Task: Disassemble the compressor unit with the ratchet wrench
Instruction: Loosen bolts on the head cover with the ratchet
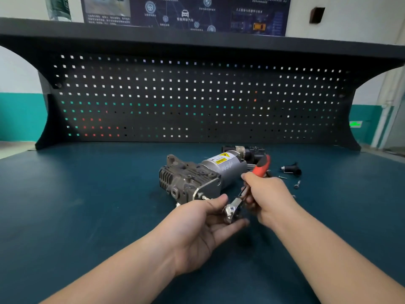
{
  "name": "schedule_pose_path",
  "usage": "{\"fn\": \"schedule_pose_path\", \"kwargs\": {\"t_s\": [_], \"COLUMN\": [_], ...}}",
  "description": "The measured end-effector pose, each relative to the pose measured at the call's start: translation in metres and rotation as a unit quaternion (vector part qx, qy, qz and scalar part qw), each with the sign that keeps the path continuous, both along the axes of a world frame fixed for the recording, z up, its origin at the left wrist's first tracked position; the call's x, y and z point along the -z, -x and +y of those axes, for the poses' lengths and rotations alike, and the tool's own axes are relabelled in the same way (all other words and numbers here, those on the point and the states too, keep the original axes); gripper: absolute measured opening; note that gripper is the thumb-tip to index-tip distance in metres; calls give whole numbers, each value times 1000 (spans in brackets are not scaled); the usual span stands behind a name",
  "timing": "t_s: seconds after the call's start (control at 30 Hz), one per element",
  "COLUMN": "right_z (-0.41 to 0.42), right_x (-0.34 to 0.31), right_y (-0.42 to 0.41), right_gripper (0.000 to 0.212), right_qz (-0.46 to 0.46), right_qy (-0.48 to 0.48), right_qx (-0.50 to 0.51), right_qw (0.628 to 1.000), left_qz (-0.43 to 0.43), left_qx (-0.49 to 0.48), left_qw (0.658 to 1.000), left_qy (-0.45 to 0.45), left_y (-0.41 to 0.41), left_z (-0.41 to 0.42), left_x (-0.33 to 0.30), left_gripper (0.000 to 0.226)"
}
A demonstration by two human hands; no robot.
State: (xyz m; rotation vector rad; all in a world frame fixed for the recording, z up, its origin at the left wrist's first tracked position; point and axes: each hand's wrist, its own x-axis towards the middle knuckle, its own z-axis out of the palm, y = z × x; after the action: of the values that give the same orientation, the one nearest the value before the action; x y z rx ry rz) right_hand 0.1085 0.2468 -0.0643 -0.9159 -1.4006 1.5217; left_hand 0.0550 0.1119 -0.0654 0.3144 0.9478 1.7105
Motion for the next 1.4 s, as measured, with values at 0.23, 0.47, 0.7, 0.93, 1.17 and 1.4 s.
{"fn": "schedule_pose_path", "kwargs": {"t_s": [0.23, 0.47, 0.7, 0.93, 1.17, 1.4], "right_z": [-29, -21, -8, -36, -13, -7], "right_x": [-13, -14, 0, -9, -12, -13], "right_y": [-11, -6, 2, -12, -5, -10], "right_gripper": [20, 28, 30, 19, 26, 20], "right_qz": [168, 75, 123, 167, 11, 46], "right_qy": [-453, -335, 95, -474, -223, -87], "right_qx": [4, 46, -25, -9, 42, -39], "right_qw": [876, 938, 988, 865, 974, 994], "left_qz": [10, -10, -7, -2, 9, 35], "left_qx": [-17, -4, 13, -26, -29, -35], "left_qw": [1000, 1000, 1000, 999, 999, 999], "left_qy": [7, 12, -22, 18, 25, 12], "left_y": [-1, 2, -1, 0, 1, 1], "left_z": [0, 2, -1, -1, 2, 1], "left_x": [4, 3, 0, 3, 4, 6], "left_gripper": [28, 20, 25, 30, 27, 38]}}
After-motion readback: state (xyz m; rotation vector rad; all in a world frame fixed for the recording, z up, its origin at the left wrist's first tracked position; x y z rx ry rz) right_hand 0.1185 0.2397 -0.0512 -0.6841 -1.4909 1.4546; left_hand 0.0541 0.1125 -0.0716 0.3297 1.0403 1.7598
